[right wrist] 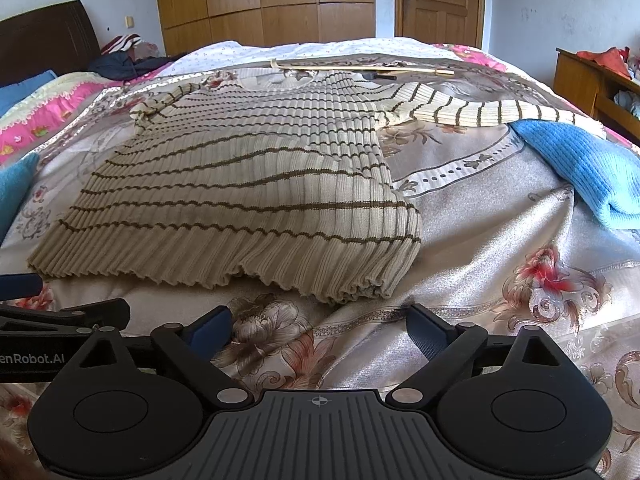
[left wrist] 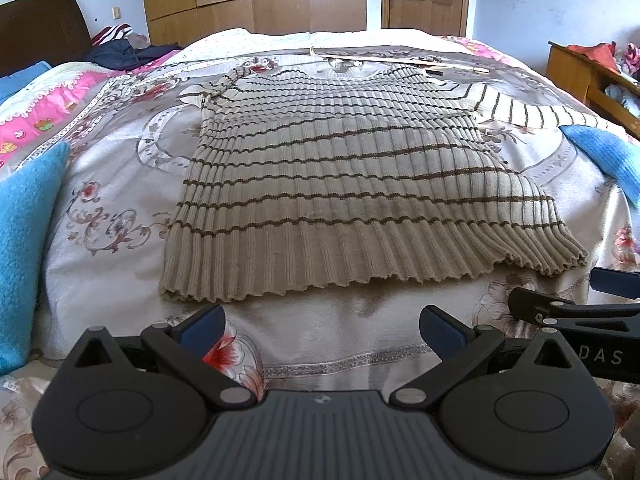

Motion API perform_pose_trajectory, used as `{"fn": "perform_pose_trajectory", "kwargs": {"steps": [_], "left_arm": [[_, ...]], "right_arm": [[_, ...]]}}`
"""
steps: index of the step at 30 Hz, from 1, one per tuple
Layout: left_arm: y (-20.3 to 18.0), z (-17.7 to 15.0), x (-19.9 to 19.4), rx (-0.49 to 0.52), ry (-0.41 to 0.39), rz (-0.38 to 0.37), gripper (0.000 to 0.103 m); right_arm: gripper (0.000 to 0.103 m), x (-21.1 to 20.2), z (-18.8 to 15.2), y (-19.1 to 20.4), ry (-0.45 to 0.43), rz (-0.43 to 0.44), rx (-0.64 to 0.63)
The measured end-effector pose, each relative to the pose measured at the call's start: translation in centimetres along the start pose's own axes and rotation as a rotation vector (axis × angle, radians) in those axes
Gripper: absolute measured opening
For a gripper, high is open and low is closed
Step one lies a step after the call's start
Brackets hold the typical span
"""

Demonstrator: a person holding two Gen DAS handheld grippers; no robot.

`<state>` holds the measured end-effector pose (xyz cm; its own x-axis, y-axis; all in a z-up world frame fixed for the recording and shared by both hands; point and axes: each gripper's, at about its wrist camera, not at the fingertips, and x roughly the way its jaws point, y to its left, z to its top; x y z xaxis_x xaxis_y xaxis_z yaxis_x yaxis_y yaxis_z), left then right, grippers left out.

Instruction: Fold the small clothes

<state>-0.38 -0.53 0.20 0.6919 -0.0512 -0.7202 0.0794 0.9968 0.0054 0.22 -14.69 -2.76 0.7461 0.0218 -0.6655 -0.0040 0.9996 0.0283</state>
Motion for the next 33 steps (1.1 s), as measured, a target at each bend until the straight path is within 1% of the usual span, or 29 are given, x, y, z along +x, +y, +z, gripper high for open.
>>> {"fn": "perform_pose_trajectory", "kwargs": {"steps": [33], "left_arm": [[-0.16,0.03,-0.12,0.004,-0.012,-0.023,0.103]], "right_arm": [[0.087,-0.16,0.04,0.07,-0.003,0.015,-0.001]]}}
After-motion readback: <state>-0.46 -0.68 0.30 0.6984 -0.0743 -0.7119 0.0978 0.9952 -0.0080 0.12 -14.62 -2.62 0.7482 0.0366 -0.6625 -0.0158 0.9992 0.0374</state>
